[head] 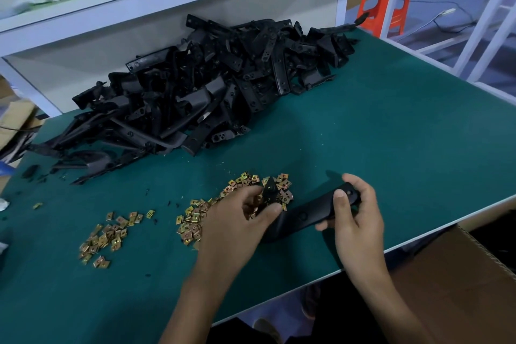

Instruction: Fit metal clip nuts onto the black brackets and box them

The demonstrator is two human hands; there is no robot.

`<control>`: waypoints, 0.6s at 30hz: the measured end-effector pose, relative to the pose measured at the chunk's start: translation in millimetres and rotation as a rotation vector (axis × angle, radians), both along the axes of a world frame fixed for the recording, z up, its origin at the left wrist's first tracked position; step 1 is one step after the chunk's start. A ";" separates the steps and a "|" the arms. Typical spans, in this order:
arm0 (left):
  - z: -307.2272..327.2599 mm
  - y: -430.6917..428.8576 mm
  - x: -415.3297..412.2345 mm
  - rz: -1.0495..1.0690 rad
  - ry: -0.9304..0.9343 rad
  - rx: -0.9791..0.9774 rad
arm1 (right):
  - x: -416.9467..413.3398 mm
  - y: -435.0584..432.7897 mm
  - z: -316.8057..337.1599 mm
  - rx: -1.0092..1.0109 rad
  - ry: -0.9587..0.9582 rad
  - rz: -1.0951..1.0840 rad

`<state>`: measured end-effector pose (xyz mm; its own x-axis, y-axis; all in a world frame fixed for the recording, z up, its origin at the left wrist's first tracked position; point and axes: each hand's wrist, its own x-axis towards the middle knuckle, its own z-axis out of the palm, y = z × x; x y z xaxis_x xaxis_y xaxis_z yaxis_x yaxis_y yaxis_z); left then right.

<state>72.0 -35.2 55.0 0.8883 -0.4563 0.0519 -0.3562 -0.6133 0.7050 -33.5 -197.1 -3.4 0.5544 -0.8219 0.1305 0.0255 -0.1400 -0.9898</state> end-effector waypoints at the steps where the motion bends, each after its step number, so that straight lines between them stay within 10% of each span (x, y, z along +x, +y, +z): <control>1: -0.4 -1.8 -3.5 0.010 -0.065 0.044 | -0.2 0.7 -0.2 -0.008 0.004 0.003; 18: 1.3 -1.2 -4.8 -0.008 -0.234 0.056 | 5.0 3.7 -3.1 0.039 -0.008 0.050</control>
